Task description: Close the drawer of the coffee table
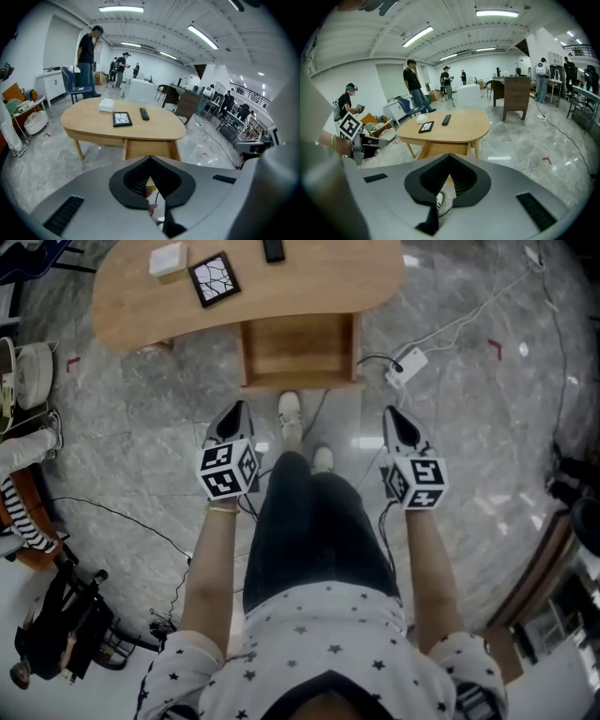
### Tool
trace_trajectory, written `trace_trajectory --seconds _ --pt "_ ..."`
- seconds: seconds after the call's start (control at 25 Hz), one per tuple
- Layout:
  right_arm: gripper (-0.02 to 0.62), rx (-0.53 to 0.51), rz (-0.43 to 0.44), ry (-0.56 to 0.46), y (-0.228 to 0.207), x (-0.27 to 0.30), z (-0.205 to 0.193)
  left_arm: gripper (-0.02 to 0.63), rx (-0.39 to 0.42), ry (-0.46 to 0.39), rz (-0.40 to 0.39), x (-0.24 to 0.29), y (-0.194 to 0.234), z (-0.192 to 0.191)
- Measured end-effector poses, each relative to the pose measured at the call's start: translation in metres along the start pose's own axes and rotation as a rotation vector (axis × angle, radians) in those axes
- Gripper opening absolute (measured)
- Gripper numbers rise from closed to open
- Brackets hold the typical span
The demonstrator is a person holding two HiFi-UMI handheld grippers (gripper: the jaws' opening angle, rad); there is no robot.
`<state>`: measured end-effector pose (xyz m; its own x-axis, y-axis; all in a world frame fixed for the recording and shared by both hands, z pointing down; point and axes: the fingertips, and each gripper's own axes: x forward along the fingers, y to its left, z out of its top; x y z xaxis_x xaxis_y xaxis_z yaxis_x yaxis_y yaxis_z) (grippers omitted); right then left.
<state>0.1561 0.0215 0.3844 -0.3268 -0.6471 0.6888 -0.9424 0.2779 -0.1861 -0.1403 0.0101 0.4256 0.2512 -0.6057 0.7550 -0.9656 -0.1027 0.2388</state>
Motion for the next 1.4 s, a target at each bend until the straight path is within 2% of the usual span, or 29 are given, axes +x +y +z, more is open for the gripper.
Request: trace_trajectory --seconds 0.52,0.8,1.28,1.4 --pt "0.008 0.034 -0.051 0.074 -0.034 0.079 -0.065 0.008 0.005 0.086 0.018 0.075 0.038 -0.054" --pt "0.009 0.038 -0.051 0.136 -0.048 0.116 -0.108 0.009 0.007 0.136 0.031 0.106 0.062 -0.091" --pt "0.011 0.005 -0.051 0.213 -0.075 0.159 -0.166 0.011 0.016 0.161 0.059 0.138 0.09 -0.129" --pt "0.045 -0.009 -0.044 0.227 -0.079 0.167 -0.174 0.045 0.038 0.175 0.057 0.145 0.097 -0.136"
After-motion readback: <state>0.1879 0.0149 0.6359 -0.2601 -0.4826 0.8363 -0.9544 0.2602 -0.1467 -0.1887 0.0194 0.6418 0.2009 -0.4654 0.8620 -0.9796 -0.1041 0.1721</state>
